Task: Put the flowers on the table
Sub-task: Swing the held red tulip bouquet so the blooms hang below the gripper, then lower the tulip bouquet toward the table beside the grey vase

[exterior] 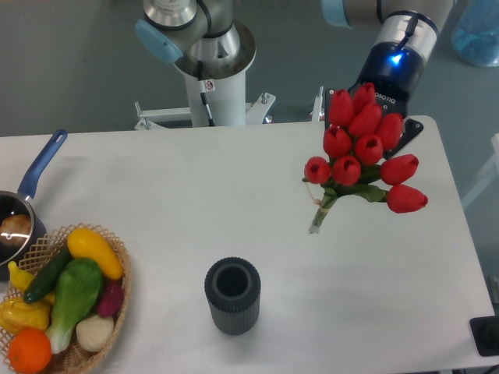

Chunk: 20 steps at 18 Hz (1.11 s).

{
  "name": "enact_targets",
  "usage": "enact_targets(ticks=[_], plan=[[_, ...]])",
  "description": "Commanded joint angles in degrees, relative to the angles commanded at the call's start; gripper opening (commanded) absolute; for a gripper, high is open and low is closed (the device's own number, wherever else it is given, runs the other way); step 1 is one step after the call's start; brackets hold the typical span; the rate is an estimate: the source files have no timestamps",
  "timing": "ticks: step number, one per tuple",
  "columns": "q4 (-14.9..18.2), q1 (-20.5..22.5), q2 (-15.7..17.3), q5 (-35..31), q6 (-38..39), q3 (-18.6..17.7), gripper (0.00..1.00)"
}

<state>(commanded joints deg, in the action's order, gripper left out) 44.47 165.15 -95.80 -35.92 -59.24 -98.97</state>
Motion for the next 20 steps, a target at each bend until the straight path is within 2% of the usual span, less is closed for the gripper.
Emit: enact_targets(ticks=[5, 9, 13, 20], plan=[[0.4, -3.0, 0.9, -15.9, 0.0, 0.2, 0.40], [0.4, -7.6, 0.1, -28.7, -0.3, 0.0, 0.40], [0.4, -10.2, -1.7, -36.3, -1.8, 0.1, 0.39], [0.7, -10.7, -2.9, -42.3, -2.9, -0.2, 0.39]])
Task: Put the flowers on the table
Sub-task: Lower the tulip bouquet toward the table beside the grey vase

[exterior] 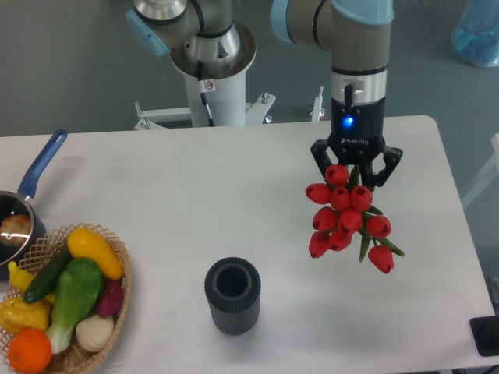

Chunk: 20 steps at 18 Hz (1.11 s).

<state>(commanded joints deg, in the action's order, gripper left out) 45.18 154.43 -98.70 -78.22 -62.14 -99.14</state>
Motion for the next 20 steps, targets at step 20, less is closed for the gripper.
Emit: enact_targets(ticks=[20], plan=[[-0.4, -7.8, -11.2, -13.4, 0.0, 0.4, 0.39]])
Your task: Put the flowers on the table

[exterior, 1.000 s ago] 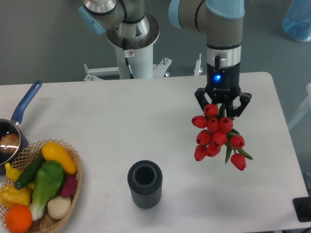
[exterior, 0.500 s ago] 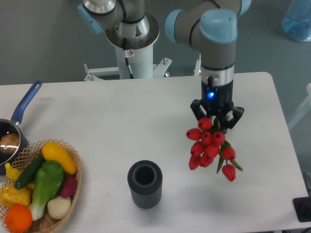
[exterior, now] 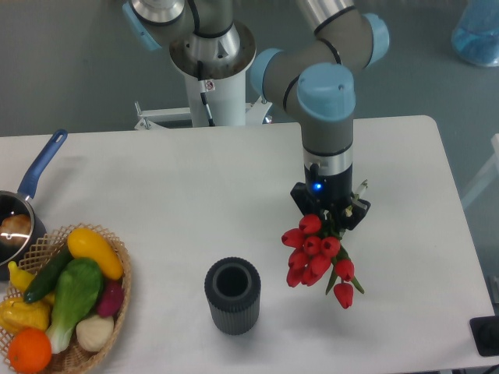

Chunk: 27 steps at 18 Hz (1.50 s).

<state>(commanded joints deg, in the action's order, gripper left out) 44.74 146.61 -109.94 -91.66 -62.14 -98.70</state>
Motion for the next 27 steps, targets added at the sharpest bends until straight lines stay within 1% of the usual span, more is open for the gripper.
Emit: enact_targets(ticks=[5, 7, 14, 17, 19, 20, 21, 23, 25, 27], plan=[[-0.2, 0.4, -2.6, 0.1, -1.8, 0.2, 0.39], [-0.3, 1.2, -3.2, 0.2, -1.8, 0.2, 0.39], [-0.1, 1.3, -5.5, 0.5, -1.7, 0.0, 0.42], [-0.1, 1.3, -5.7, 1.1, -1.7, 0.0, 0.42], [0.0, 1.3, -6.1, 1.9, -1.7, 0.0, 0.46], [-0.1, 1.3, -6.2, 1.9, -1.7, 0.0, 0.49], [-0.1, 1.3, -6.3, 1.8, -1.8, 0.0, 0.60], [-0.1, 1.7, -6.3, 1.9, -1.8, 0.3, 0.68], [-0.1, 1.9, -6.2, 2.1, -1.8, 0.4, 0.81], [-0.1, 2.4, -5.4, 4.1, -1.2, 0.6, 1.00]])
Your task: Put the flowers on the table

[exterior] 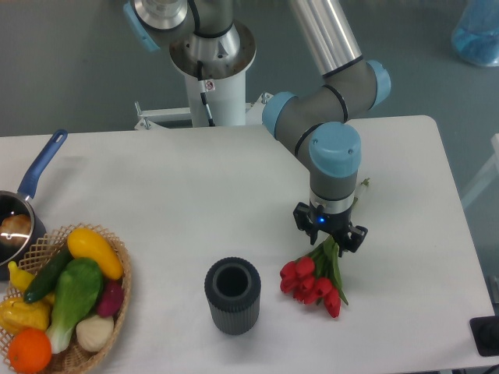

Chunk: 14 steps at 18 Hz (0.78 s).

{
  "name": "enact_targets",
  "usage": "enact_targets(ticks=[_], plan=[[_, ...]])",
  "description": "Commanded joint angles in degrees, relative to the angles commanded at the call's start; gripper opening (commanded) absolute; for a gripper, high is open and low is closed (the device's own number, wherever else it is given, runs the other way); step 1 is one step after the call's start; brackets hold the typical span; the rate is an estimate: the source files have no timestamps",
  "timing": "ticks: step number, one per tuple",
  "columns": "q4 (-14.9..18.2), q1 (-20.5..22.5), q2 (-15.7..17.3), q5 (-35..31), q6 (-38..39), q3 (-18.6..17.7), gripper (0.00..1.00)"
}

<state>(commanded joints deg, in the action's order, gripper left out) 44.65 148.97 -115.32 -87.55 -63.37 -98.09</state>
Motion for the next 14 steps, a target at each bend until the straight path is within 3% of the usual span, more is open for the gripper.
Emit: enact_targets(ticks=[4, 7, 9, 14], plan=[[0.0, 1.5, 4.2, 3.0, 6.0, -0.1, 1.00], [0.0, 2.7, 5.5, 6.4, 11.4, 1.1, 1.00], [-0.1, 2.6, 7.3, 6.4, 11.3, 1.3, 1.00], [-0.2, 2.9, 8.0, 6.5, 11.3, 1.7, 1.00]])
